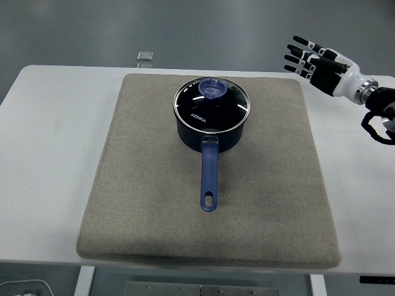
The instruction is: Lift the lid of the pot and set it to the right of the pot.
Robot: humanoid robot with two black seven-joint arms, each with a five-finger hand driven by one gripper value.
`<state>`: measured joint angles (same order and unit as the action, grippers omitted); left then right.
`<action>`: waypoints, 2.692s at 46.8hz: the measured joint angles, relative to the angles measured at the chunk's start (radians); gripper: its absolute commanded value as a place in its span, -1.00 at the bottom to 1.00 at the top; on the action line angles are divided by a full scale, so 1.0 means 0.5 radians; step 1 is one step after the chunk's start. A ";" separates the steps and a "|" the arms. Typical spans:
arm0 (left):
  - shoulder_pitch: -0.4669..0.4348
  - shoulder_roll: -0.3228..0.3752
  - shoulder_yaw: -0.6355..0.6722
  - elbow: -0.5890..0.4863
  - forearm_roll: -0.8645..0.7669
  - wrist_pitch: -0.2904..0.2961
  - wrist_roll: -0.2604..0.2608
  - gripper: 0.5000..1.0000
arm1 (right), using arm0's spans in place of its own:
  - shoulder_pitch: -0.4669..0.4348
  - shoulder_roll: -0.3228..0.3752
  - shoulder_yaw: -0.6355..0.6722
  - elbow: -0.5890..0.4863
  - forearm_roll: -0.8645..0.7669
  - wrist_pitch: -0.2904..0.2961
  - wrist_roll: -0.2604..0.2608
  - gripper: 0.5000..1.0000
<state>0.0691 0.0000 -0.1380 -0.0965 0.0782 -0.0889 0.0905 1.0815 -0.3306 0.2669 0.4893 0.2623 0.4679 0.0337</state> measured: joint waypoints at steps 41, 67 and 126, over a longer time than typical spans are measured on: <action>-0.031 0.000 -0.001 0.003 0.000 0.000 -0.001 1.00 | 0.018 -0.010 0.001 0.004 -0.040 0.017 0.006 0.64; -0.031 0.000 0.000 0.006 0.000 0.000 -0.002 1.00 | 0.089 -0.003 0.012 0.015 -0.212 0.014 0.025 0.64; -0.031 0.000 0.000 0.006 0.000 0.000 -0.001 1.00 | 0.588 -0.035 -0.013 0.541 -2.088 0.036 0.030 0.61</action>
<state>0.0536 0.0000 -0.1380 -0.0936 0.0782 -0.0889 0.0902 1.3756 -0.3483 0.2602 0.7596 -0.7816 0.4858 0.0488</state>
